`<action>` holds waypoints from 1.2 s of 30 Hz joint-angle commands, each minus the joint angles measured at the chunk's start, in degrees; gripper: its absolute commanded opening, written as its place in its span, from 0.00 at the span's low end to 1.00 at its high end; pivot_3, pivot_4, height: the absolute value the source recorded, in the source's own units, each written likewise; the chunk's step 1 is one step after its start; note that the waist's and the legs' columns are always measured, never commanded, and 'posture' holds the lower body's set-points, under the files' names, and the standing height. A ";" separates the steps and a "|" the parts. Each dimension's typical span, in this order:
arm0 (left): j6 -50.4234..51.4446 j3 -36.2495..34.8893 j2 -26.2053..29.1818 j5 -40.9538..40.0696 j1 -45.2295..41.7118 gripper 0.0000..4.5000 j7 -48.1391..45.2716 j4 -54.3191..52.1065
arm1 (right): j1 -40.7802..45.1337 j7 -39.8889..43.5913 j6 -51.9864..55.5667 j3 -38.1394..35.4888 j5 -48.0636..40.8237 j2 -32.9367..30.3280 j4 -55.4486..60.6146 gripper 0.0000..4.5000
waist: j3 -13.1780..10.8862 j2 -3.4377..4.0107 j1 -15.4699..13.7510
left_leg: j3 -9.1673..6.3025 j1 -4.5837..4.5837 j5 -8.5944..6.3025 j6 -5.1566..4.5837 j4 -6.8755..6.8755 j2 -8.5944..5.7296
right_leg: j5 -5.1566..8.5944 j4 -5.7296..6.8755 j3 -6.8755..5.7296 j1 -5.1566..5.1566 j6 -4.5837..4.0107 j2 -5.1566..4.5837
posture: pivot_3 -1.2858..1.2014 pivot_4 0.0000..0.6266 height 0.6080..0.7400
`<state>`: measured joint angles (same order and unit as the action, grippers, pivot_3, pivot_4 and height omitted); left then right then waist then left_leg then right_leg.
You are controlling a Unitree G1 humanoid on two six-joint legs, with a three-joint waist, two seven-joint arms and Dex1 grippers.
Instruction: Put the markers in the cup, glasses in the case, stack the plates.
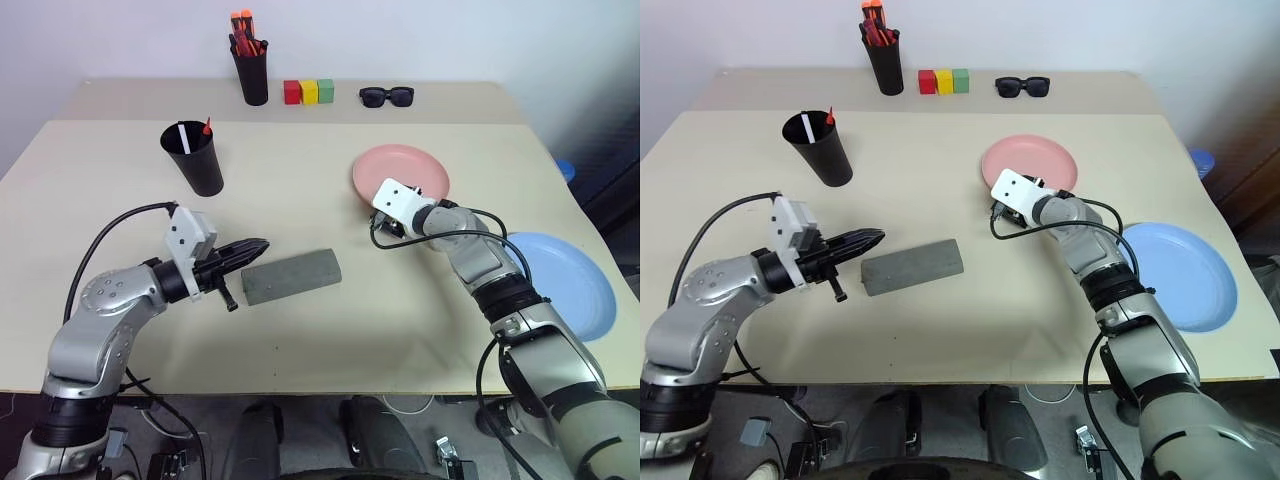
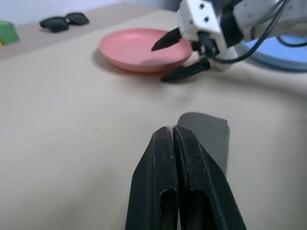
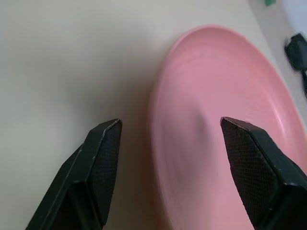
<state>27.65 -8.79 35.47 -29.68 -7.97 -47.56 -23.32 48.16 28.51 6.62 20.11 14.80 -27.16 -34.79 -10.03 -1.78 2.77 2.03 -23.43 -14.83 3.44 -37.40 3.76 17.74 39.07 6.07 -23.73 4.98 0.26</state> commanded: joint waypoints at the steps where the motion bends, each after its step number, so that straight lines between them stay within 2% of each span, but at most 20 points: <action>1: 0.25 -2.03 0.37 -2.24 1.55 0.00 0.98 -4.14 | 2.27 -0.24 -3.48 -0.59 1.13 0.75 -2.83 0.54 | 0.00 0.00 0.01 | 0.01 0.02 0.00 0.00 0.00 0.00 | 0.00 0.00 0.00 0.02 0.00 0.00 | 0.52 0.24 1.00; 5: 0.47 -2.20 0.16 -2.48 2.80 0.00 2.61 -5.48 | 1.56 0.74 -4.73 -0.89 1.79 0.37 -0.65 0.07 | 0.00 0.01 0.13 | -0.03 0.04 0.00 0.00 -0.02 0.00 | -0.01 0.03 -0.02 0.04 -0.01 0.00 | 0.52 0.24 1.00; 6: 0.49 -2.12 0.14 -2.58 2.81 0.00 2.85 -5.55 | 1.22 1.00 -4.80 -1.12 1.84 0.18 0.30 0.01 | 0.00 0.01 0.13 | -0.03 0.04 0.00 0.00 -0.02 0.00 | -0.01 0.04 -0.02 0.03 -0.01 0.00 | 0.52 0.24 1.00; 11: -0.11 -0.73 -0.53 -1.91 0.78 0.00 4.00 -3.67 | -1.25 1.27 -4.52 -2.49 2.82 -2.33 7.48 0.01 | -0.01 0.01 -0.03 | -0.04 0.03 0.00 0.00 -0.01 0.00 | -0.01 0.04 -0.02 0.03 -0.01 0.00 | 0.52 0.24 1.00; 15: -1.21 0.90 -1.61 -1.79 -2.12 0.00 3.58 -2.29 | -6.62 4.82 -0.05 -7.41 0.72 -8.56 20.60 0.01 | -0.01 0.02 -0.47 | -0.06 0.01 0.00 0.00 -0.03 -0.03 | 0.00 0.02 -0.04 0.05 0.00 -0.02 | 0.52 0.24 1.00; 20: -1.03 5.81 -3.94 -2.93 -7.03 0.00 1.09 -1.19 | -20.06 14.20 10.36 -20.80 -8.37 -19.06 40.36 0.01 | -0.01 0.03 -1.26 | -0.07 -0.01 0.00 0.00 -0.02 -0.04 | 0.00 -0.02 -0.06 0.07 0.02 -0.03 | 0.52 0.24 1.00; 25: -2.12 12.29 -7.54 -2.00 -11.40 0.00 -1.66 0.14 | -36.08 20.02 18.57 -34.20 -14.51 -26.05 51.76 0.01 | -0.01 0.04 -1.54 | -0.08 0.10 0.00 0.00 -0.03 -0.04 | 0.00 -0.03 -0.04 0.19 0.02 0.04 | 0.52 0.24 1.00; 29: -3.12 14.55 -9.70 -1.33 -13.66 0.00 -2.81 3.15 | -47.58 20.76 21.49 -41.22 -15.06 -27.12 55.93 0.01 | -0.01 0.04 -1.47 | -0.10 0.20 0.00 -0.01 -0.06 -0.05 | 0.01 -0.03 -0.03 0.29 0.02 0.07 | 0.52 0.24 1.00; 32: -4.08 15.53 -10.25 -0.76 -14.42 0.00 -4.02 4.74 | -56.19 20.52 21.58 -43.81 -13.47 -26.84 56.99 0.01 | 0.00 0.06 -1.60 | -0.11 0.23 0.00 0.00 -0.10 -0.05 | 0.01 -0.02 -0.01 0.33 0.03 0.09 | 0.52 0.24 1.00; 36: -4.88 15.22 -9.96 -0.35 -14.57 0.00 -5.25 6.01 | -60.52 21.37 23.00 -44.73 -14.87 -26.94 57.52 0.01 | 0.01 0.07 -1.26 | -0.10 0.23 0.00 -0.01 -0.16 -0.06 | 0.02 -0.02 0.02 0.35 0.04 0.09 | 0.52 0.24 1.00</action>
<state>24.20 6.69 25.29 -30.37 -21.70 -52.19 -16.58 -12.34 49.53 29.01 -22.52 0.79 -53.26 21.23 -10.02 -1.71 1.52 1.91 -23.20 -14.83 3.44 -37.57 3.70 17.76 39.04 6.09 -23.36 5.02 0.36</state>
